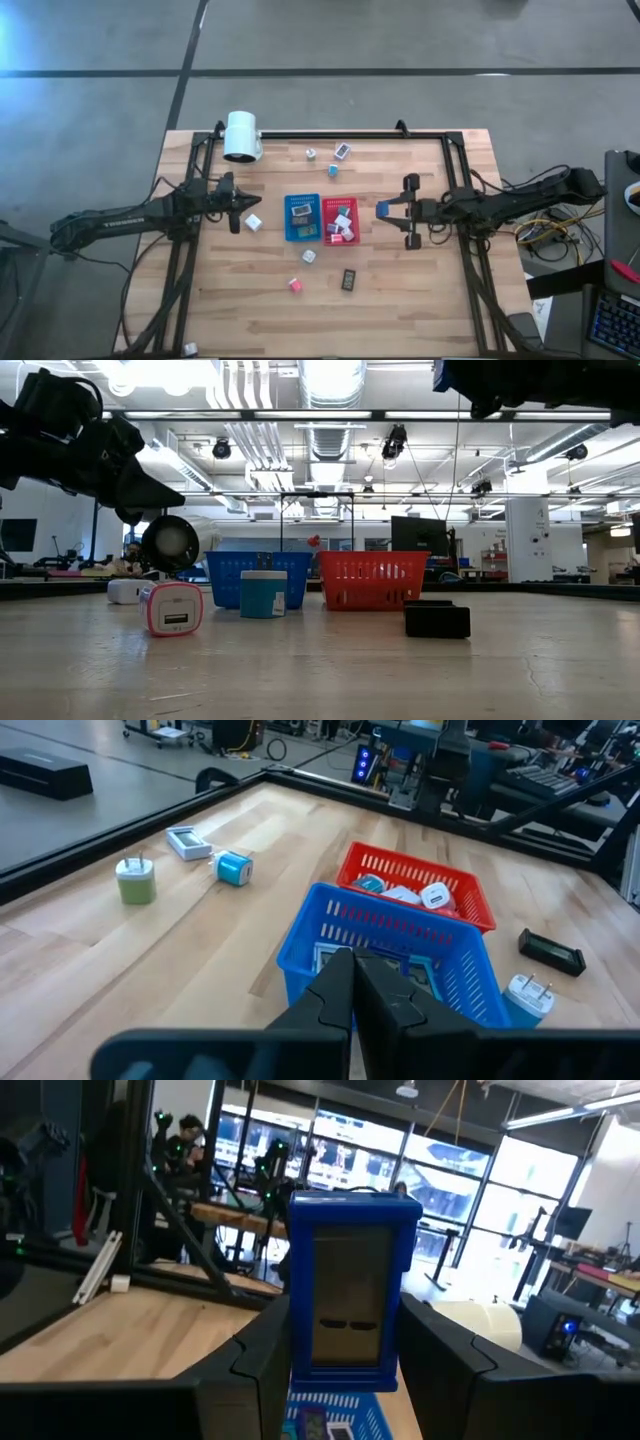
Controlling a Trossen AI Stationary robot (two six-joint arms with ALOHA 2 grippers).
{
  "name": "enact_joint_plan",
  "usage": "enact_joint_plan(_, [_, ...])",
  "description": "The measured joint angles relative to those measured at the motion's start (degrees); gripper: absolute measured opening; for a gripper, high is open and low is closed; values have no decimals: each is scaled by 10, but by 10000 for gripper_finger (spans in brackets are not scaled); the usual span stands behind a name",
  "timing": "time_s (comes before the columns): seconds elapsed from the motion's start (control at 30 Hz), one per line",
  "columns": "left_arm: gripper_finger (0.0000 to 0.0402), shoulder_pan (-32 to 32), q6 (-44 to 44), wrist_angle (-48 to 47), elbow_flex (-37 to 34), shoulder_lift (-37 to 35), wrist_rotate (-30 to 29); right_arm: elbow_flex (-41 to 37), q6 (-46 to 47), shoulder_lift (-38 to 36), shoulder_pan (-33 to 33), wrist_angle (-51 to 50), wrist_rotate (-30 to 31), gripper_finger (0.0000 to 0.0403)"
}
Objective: Pick & Place Office items
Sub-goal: Put the dark blue digital clock into the blue bin
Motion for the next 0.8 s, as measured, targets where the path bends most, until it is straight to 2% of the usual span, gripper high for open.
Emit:
enact_joint_plan(0.4, [14, 0, 0, 0, 0, 0, 0, 61, -22, 113, -1, -3, 16, 144])
enact_joint_plan(0.8, [14, 0, 2, 0, 0, 0, 0, 95, -17, 167, -4, -3, 12, 144])
